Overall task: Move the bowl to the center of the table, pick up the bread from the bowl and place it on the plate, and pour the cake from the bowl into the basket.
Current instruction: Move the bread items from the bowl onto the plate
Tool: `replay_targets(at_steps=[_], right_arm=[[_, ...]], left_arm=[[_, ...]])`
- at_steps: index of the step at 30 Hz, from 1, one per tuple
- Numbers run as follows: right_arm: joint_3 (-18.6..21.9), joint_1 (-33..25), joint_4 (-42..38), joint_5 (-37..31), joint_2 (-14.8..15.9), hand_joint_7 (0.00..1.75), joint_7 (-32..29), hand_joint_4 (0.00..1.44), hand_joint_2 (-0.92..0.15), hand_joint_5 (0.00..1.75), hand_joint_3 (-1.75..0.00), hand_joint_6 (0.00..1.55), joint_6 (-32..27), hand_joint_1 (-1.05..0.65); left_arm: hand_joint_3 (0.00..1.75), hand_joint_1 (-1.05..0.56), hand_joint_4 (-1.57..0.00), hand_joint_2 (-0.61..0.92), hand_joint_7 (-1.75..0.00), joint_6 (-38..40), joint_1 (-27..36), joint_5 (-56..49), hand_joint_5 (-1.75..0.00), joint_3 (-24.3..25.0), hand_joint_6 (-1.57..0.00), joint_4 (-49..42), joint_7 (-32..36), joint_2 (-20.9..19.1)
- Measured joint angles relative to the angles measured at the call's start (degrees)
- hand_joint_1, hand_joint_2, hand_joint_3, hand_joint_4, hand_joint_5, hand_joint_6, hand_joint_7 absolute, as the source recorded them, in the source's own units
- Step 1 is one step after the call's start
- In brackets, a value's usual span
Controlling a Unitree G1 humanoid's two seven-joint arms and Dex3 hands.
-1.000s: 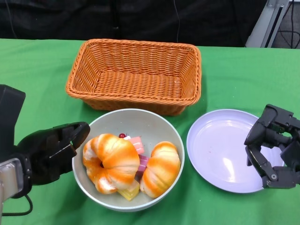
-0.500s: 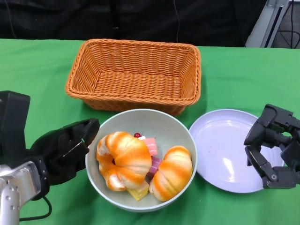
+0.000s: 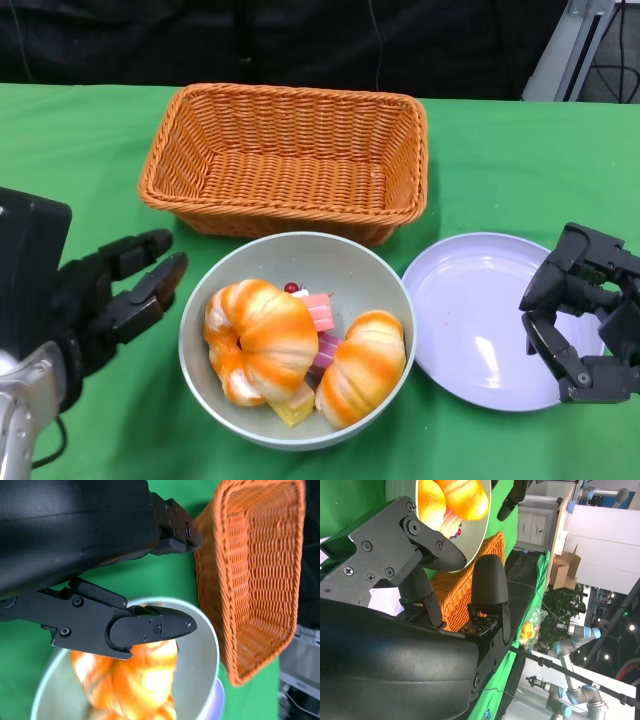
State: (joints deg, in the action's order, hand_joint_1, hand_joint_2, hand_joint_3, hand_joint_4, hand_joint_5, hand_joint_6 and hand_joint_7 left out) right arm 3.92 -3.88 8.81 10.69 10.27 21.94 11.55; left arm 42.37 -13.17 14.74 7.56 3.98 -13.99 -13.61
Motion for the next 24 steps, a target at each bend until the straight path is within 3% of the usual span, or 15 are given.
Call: replay_targets(at_steps=[4,10,18,24], right_arm=[[0.00,0.02,-0.03,0.01,0.00,1.48,-0.01,0.71,-0.42,1.74,-1.17,0.62,0.09,-0.13],[-0.06,0.09,-0.03,0.01,-0.18,1.48,-0.41,0.71,-0.41,1.73,-1.19,0.62,0.15,-0.12],[-0.15,0.07,0.23,-0.05,-0.18,1.46,-0.97,0.71,-0.41,1.73,-1.17,0.63,-1.44,-0.11],[-0.32,0.09,0.46,0.00,-0.19,1.47,-0.97,0.69,-0.42,1.73,-1.17,0.62,-2.39,-0.10]], left_arm=[[0.26,-0.57,-0.39,0.92,-0.07,-5.91,1.18,-4.02,-0.15,-0.64,-0.38,0.00,0.14,-2.51],[0.17,-0.59,-0.45,0.92,-0.06,-20.47,3.24,-7.94,-0.18,0.14,-0.41,-0.50,1.86,-2.63],[0.17,-0.69,-0.49,0.92,-0.03,-48.78,3.88,-9.08,-0.15,0.87,-0.42,-7.59,-6.71,-8.17],[0.13,-0.68,-0.43,0.92,0.00,-59.70,3.78,-8.63,-0.08,0.33,-0.35,-11.27,-13.54,-10.55]])
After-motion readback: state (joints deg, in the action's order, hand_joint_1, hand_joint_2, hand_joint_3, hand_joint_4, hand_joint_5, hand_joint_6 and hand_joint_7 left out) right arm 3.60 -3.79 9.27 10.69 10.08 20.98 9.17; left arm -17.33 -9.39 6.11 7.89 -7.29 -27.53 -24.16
